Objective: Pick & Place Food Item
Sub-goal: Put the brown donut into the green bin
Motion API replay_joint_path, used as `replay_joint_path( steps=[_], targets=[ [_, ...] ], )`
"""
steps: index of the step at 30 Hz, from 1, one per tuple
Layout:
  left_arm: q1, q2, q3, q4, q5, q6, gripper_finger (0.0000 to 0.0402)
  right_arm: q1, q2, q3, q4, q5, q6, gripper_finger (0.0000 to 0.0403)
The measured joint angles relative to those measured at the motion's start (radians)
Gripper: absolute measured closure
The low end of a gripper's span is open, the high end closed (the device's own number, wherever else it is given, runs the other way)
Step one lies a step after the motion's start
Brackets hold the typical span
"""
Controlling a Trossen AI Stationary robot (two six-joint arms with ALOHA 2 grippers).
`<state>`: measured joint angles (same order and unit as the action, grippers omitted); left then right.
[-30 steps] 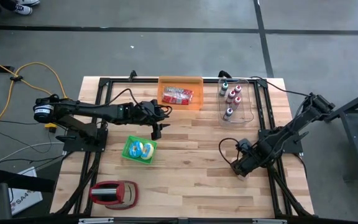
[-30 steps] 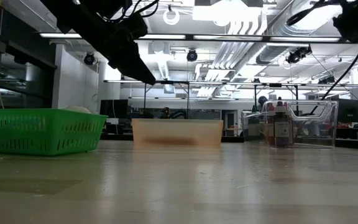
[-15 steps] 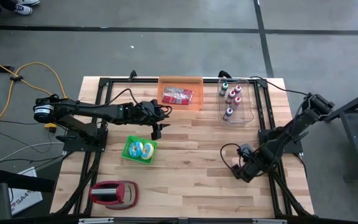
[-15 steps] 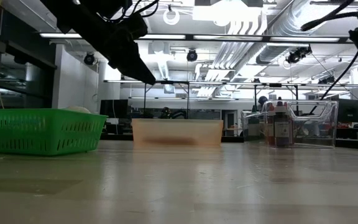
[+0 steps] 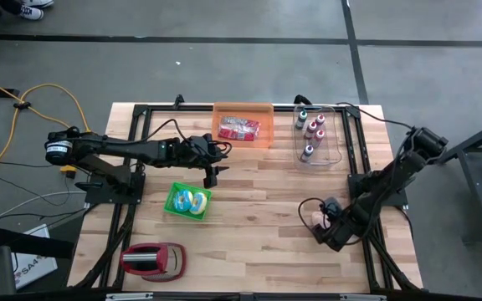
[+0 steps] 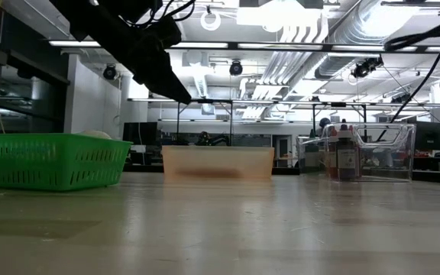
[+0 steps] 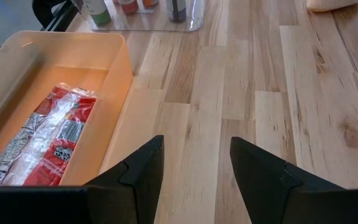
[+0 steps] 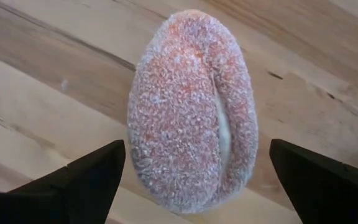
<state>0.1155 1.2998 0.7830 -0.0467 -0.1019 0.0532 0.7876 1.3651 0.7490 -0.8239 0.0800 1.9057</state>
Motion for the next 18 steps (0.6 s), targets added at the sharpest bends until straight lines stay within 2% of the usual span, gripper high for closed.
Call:
replay_joint_path(
  steps=[11,18],
  targets=[
    [0.0,0.0,0.0,0.003,0.0,0.0,0.0222,0.0,0.075,0.0,0.01,-0.004,-0.05,0.0015],
    [0.0,0.0,0.0,0.003,0.0,0.0,0.0222,0.0,0.075,0.0,0.019,-0.028,-0.051,0.0064]
  ],
)
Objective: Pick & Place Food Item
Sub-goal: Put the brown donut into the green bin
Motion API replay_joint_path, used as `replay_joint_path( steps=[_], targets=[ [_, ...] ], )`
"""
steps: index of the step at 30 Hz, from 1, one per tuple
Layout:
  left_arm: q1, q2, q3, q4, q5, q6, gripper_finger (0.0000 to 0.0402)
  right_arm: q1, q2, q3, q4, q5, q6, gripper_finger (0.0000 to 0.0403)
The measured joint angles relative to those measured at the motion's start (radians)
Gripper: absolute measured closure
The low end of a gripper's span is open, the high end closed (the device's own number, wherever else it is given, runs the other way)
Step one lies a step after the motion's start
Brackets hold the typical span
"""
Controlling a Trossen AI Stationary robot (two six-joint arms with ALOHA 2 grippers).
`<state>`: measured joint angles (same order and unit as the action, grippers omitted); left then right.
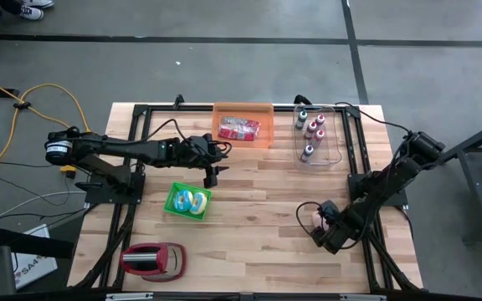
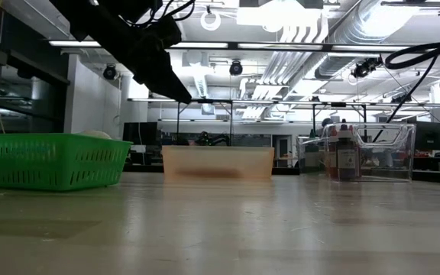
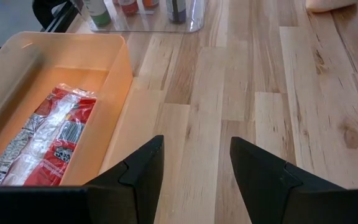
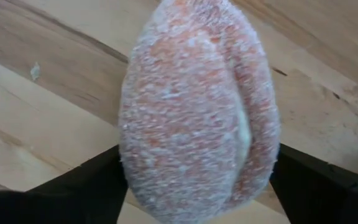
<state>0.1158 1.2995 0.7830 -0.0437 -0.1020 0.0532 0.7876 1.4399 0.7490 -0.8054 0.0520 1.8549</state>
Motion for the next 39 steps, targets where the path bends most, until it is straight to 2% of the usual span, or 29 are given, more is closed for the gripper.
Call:
replay_joint_path(
  steps=[12,19,25,33,39],
  targets=[
    [0.0,0.0,0.0,0.0,0.0,0.0,0.0222,0.0,0.0,0.001,0.009,-0.003,0.0,0.0154],
    [0.0,0.0,0.0,0.0,0.0,0.0,0.0222,0.0,0.0,0.001,0.009,-0.001,-0.001,0.018],
    [0.0,0.0,0.0,0.0,0.0,0.0,0.0222,0.0,-0.001,0.001,0.017,0.005,-0.014,0.0186],
    [0.0,0.0,0.0,0.0,0.0,0.0,0.0222,-0.032,-0.002,0.001,0.058,0.073,-0.148,0.0187],
    [0.0,0.0,0.0,0.0,0.0,0.0,0.0222,-0.121,-0.002,0.001,0.166,0.088,-0.392,0.0187]
  ],
)
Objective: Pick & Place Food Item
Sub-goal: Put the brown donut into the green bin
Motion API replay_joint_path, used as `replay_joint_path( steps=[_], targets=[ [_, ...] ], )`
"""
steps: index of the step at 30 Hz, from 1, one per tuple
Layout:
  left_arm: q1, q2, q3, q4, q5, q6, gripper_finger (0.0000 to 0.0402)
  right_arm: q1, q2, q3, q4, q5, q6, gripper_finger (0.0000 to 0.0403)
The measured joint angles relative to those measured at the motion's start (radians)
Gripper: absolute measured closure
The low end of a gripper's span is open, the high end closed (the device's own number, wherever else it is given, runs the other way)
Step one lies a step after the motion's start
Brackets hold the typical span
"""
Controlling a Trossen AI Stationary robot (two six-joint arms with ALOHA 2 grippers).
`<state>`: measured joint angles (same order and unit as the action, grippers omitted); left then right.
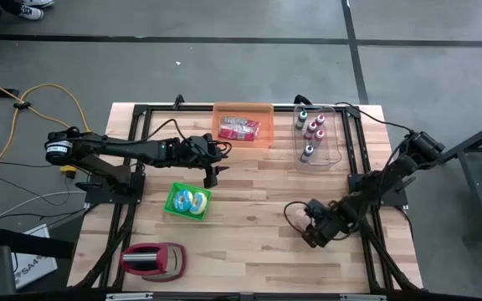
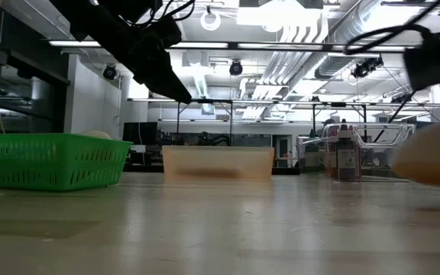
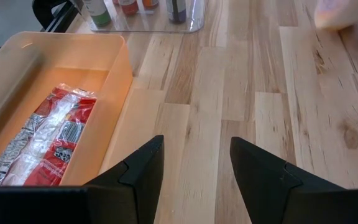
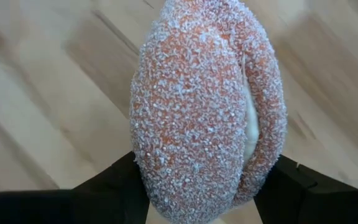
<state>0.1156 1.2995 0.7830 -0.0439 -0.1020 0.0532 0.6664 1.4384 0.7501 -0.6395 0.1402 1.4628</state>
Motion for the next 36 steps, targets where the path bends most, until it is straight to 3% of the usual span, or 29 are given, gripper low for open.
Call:
replay_joint_path(
  steps=[14,20,27,36],
  targets=[
    [0.0,0.0,0.0,0.0,0.0,0.0,0.0222,-0.329,0.0,0.0,0.396,-0.034,-0.699,0.0187],
    [0.0,0.0,0.0,0.0,0.0,0.0,0.0222,-0.463,0.0,0.001,0.556,-0.071,-0.927,0.0187],
    [0.0,0.0,0.0,0.0,0.0,0.0,0.0222,-0.539,0.0,0.001,0.584,-0.072,-1.071,0.0187],
    [0.0,0.0,0.0,0.005,0.0,0.0,0.0222,-0.551,0.0,0.001,0.584,-0.062,-1.15,0.0187]
  ],
)
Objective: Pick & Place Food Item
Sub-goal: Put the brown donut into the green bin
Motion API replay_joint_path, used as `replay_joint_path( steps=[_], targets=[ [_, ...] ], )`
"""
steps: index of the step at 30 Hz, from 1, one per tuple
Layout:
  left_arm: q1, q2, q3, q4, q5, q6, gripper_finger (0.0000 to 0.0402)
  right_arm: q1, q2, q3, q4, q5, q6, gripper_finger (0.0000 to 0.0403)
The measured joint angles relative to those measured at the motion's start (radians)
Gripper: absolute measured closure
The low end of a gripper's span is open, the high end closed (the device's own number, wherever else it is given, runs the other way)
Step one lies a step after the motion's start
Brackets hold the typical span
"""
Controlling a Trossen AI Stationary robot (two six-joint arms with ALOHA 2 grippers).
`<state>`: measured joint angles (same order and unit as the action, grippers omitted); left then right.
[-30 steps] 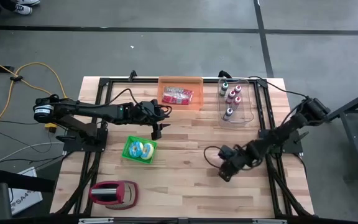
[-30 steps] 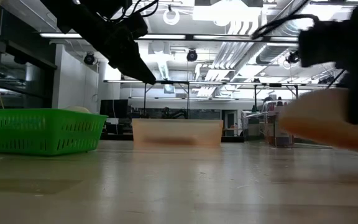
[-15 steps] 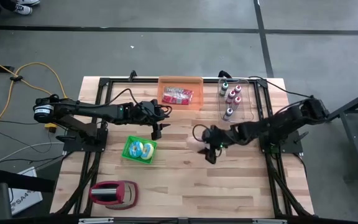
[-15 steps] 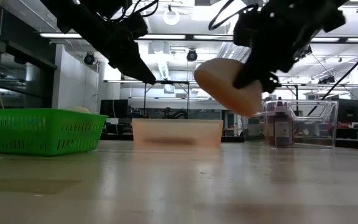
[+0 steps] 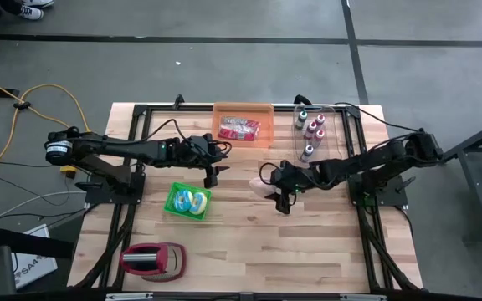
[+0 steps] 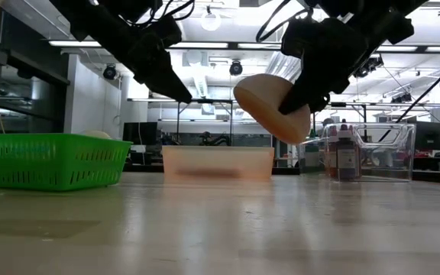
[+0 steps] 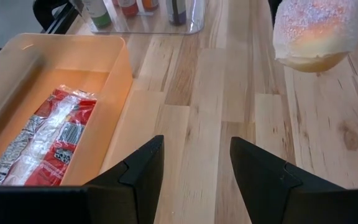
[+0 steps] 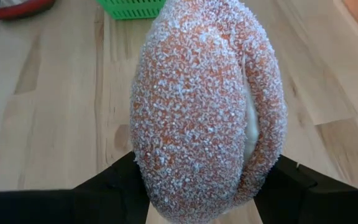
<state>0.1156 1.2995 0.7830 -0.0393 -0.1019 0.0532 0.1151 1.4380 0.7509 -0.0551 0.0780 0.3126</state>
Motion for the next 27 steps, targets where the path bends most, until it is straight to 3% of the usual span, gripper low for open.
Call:
replay_joint_path(
  steps=[10,16,21,27],
  targets=[
    [0.0,0.0,0.0,0.109,0.0,0.0,0.0222,0.0,0.0,0.0,0.018,0.008,-0.196,0.0187],
    [0.0,0.0,0.0,0.19,0.0,-0.012,0.0222,0.001,0.0,0.0,0.049,0.124,-0.333,0.0187],
    [0.0,0.0,0.0,0.236,0.0,-0.125,0.0222,0.0,0.0,0.0,0.049,0.234,-0.387,0.0187],
    [0.0,0.0,0.0,0.307,0.0,-0.127,0.0222,0.0,0.0,0.0,0.05,0.261,-0.4,0.0187]
  ],
)
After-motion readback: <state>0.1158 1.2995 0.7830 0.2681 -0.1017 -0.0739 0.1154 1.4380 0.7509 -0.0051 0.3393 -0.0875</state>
